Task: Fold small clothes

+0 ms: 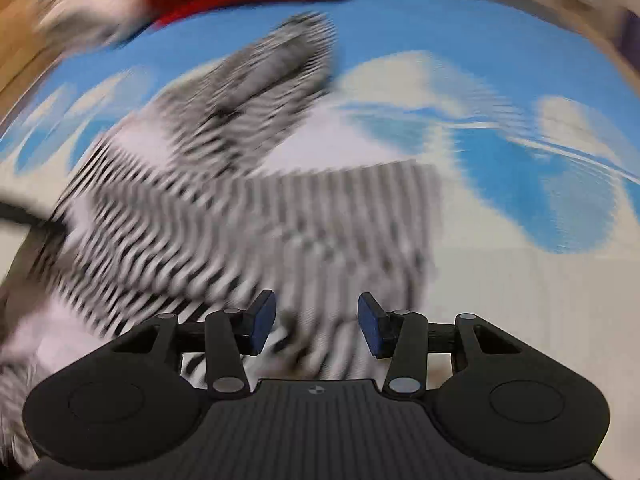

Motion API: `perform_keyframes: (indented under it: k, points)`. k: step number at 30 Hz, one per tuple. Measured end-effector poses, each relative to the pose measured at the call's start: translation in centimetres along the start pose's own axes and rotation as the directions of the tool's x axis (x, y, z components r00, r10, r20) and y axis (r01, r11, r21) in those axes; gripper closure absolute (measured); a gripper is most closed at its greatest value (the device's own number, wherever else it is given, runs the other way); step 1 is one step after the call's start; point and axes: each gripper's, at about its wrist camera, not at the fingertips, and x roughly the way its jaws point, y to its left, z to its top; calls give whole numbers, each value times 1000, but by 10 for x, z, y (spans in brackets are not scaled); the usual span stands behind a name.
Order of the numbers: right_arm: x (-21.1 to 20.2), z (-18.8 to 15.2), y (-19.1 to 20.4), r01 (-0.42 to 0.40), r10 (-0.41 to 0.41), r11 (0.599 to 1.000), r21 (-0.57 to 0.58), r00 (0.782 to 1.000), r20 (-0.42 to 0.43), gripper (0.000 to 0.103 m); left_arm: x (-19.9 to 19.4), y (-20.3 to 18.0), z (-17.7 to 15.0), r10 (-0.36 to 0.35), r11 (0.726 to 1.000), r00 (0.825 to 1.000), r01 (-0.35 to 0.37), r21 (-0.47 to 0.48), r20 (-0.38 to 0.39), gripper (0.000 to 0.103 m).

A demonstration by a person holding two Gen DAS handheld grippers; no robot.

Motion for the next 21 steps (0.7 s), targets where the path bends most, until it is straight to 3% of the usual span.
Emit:
perform_keyframes:
  k: [2,3,4,5,6,7,8,9,10,12,16,18,19,21]
  points:
    - [15,-5,16,-6,1,997,-80,998,-56,55,3,-2,-1,2,1000,1000,-2,7,10,60]
    - [23,-9,23,3,-13,992,-123,997,-78,55,3,-5,-1,-1,1000,1000,1,20,14,69]
    - [29,-12,28,12,-26,989,-150,995,-91,56,2,-10,-1,1,999,1000,-1,43,18,96]
    - [33,-15,32,16,-34,985,-173,994,-103,57,-1,-15,0,23,997,999,-26,79,39,100]
    - [35,-17,34,19,-41,980,-196,994,-106,59,-6,-23,-1,54,990,995,-64,124,84,100]
    - [33,-20,36,24,-47,976,-216,994,-99,68,-18,-28,-1,67,981,986,-93,172,151,101]
    - [31,-20,38,25,-47,973,-231,995,-90,88,-29,-31,0,45,979,980,-81,185,194,101]
    - [28,-19,38,10,-30,972,-234,996,-82,97,-43,-30,2,9,983,972,-51,176,236,101]
    - [24,-18,37,0,-17,972,-237,997,-69,100,-56,-27,3,-14,987,962,-31,159,273,101]
    - [18,-17,37,-24,7,966,-258,998,-66,100,-65,-22,6,22,990,952,-64,129,306,101]
    - [21,-21,33,-68,31,957,-283,991,-134,100,-31,-9,4,141,983,977,-158,99,158,98]
    - [23,-24,32,-86,26,948,-305,981,-194,101,-31,-7,3,229,965,955,-248,89,189,97]
    - [21,-24,31,-79,17,948,-309,980,-200,100,-39,-8,4,225,963,945,-253,92,238,97]
    - [7,-18,26,-84,41,952,-294,988,-150,100,-51,-9,5,146,982,950,-174,80,277,97]
